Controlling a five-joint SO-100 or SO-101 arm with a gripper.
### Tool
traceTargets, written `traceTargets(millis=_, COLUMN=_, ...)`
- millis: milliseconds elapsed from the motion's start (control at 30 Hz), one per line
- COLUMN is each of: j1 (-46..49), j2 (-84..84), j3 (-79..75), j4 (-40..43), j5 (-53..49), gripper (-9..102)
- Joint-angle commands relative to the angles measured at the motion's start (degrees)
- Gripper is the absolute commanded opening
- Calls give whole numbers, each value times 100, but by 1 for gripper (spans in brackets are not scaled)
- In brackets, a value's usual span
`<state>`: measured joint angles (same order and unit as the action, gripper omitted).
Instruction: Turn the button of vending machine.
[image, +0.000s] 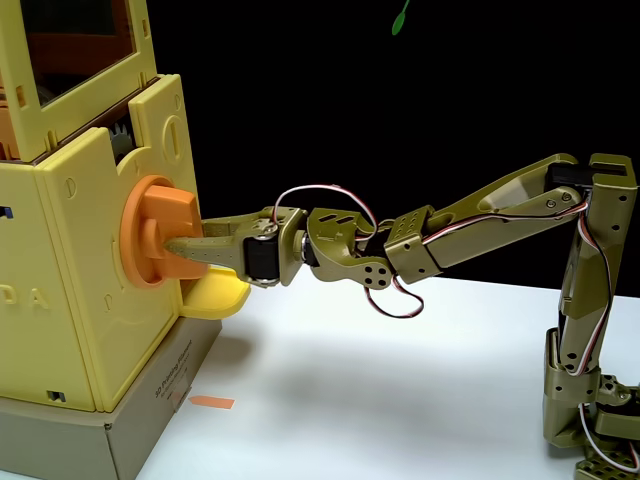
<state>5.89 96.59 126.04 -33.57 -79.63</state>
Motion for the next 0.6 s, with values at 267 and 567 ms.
traceTargets(millis=267, j1=-229, j2=-9, j3=-281, j4=-141, j5=-114, gripper=-2)
traceTargets(millis=567, j1=-220, j2=149, j3=-237, j4=-141, j5=923, gripper=-2)
